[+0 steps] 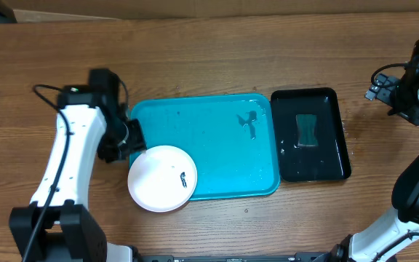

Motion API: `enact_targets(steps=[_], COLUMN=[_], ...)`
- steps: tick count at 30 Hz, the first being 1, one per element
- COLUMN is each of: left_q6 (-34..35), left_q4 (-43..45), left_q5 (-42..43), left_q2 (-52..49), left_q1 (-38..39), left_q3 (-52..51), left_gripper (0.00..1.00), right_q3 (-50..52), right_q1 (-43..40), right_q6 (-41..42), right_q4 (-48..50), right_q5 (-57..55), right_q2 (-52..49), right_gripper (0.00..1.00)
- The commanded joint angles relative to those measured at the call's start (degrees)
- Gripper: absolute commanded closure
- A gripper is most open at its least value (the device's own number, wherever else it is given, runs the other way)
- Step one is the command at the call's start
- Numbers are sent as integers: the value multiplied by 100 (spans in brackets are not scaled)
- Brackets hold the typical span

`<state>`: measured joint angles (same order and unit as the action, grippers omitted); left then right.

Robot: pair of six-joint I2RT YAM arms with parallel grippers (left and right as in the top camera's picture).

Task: Clean dirty plates on tray and stack at the side
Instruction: 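Move left gripper to the white plate's left rim on the tray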

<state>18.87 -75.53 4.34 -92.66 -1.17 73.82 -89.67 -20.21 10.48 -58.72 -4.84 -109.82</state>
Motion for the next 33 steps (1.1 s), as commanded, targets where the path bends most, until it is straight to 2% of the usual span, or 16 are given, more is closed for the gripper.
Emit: enact_targets(steps=[1,13,29,33], left_q6=[391,411,411,409], left_q4=[177,1176,1567,1687], left_q5=[-664,-584,-577,-516], left_q2=[11,11,11,11], left_q1=[-7,-79,-236,-236], left_q3=[-476,-1497,-1971,-2157], left_gripper=[54,59,58,64], right_q3=[-44,-44,-44,-44], right_q1=[-2,-2,-2,-2], right_q6=[22,22,22,22], right_q4=[13,13,15,13], right_q5=[0,0,0,0], right_q2=[103,103,103,103], right_gripper=[0,0,0,0])
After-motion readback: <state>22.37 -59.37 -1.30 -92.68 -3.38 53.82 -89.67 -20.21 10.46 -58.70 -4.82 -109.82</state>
